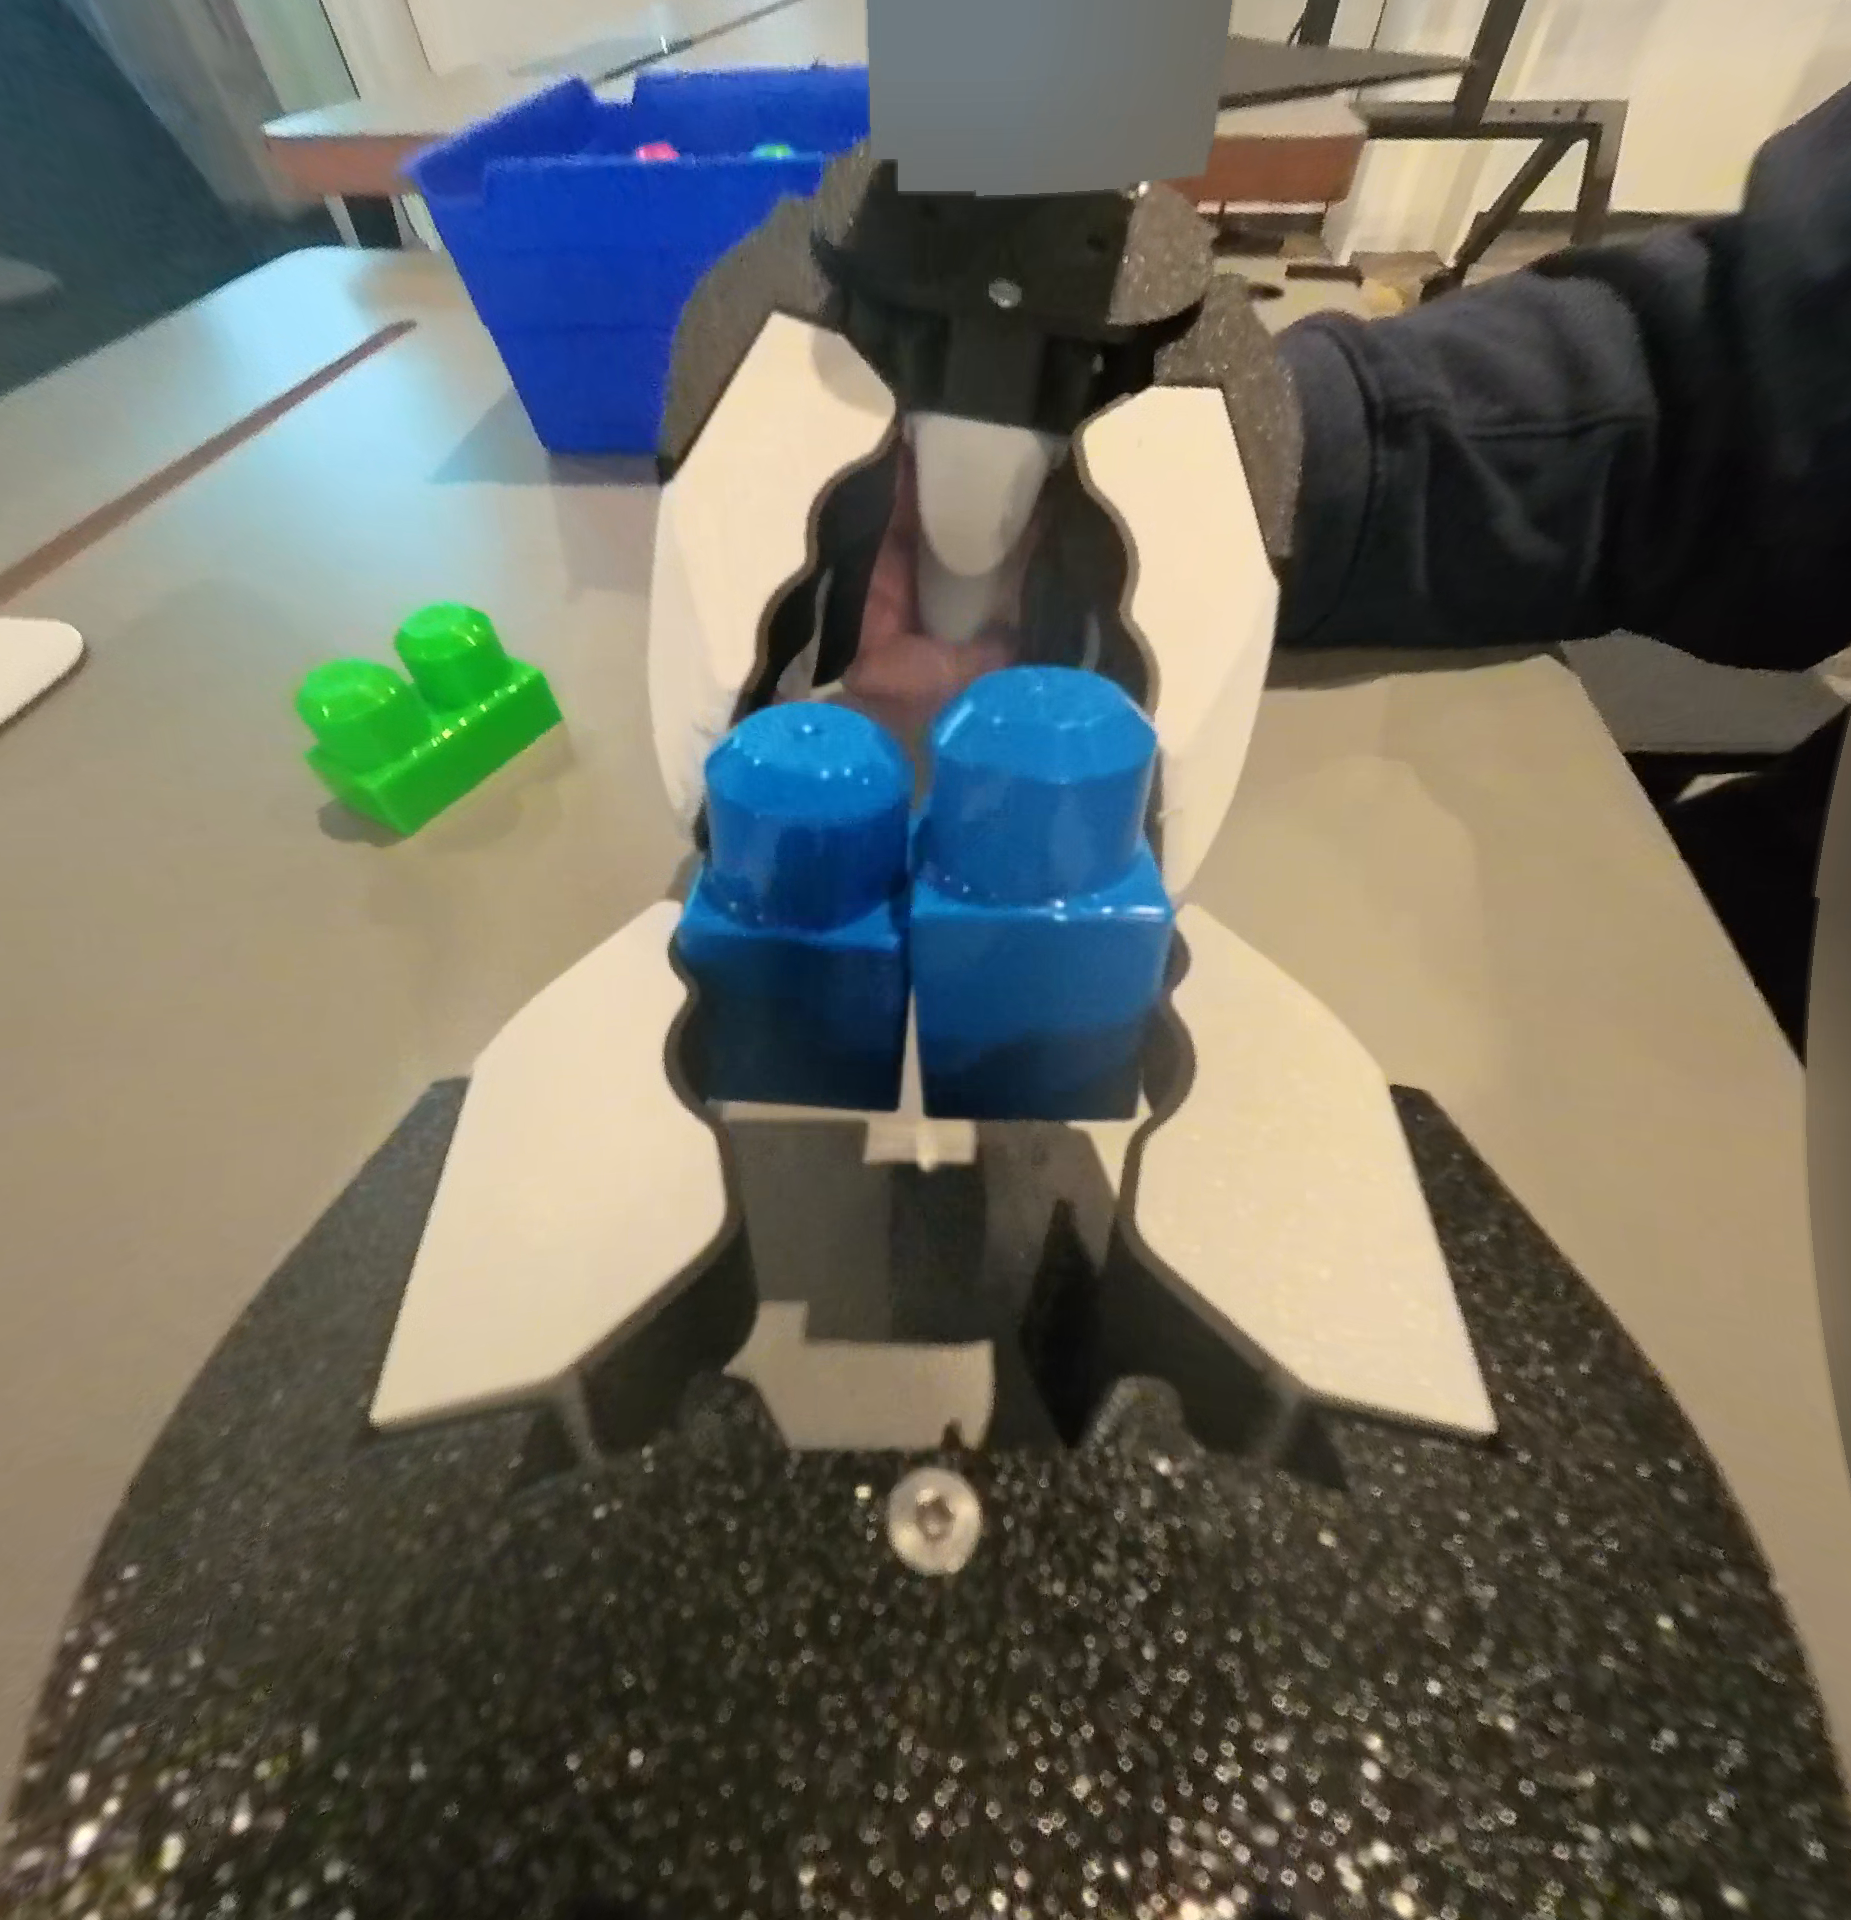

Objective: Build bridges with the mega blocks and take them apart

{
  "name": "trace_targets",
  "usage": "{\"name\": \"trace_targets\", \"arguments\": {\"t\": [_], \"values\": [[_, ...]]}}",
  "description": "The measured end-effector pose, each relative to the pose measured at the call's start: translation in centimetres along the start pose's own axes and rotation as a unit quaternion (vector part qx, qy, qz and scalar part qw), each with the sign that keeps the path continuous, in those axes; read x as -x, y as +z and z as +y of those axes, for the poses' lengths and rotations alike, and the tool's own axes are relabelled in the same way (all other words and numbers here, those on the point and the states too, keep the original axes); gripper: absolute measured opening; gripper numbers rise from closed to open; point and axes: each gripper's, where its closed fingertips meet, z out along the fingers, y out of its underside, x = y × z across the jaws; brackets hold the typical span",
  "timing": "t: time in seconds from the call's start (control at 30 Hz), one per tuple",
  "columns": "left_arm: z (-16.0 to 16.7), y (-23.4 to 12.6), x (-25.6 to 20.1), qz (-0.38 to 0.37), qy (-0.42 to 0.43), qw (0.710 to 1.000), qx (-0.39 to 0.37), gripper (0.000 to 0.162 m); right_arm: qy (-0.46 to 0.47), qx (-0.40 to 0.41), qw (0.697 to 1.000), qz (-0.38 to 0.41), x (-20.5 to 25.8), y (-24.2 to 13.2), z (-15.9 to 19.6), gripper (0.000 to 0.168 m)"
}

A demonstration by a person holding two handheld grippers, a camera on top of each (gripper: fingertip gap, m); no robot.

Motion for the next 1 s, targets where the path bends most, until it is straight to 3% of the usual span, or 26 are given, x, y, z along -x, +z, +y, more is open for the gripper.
{"name": "trace_targets", "arguments": {"t": [0.2, 0.47, 0.67, 0.83, 1.0], "values": [[1.1, 0.3, 0.1, -0.004, -0.008, 0.999, 0.042, 0.083, -0.005, 0.021, 1.000, -0.003, 0.1, 0.2, 0.7, 0.062], [0.3, 0.1, 0.4, -0.029, 0.008, 0.999, 0.029, 0.078, 0.003, 0.020, 1.000, -0.002, 0.0, -0.4, 0.0, 0.069], [2.7, 0.8, 0.0, -0.009, -0.035, 0.994, 0.105, 0.078, 0.059, 0.073, 0.995, -0.046, 0.5, -0.5, 2.5, 0.067], [3.2, 0.8, -0.2, -0.009, -0.034, 0.992, 0.123, 0.078, 0.106, 0.065, 0.989, -0.074, 0.4, -2.1, 2.6, 0.060], [4.2, 0.6, 0.0, -0.006, -0.049, 0.988, 0.146, 0.078, 0.083, 0.026, 0.995, -0.042, -0.4, -2.0, 1.1, 0.034]]}}
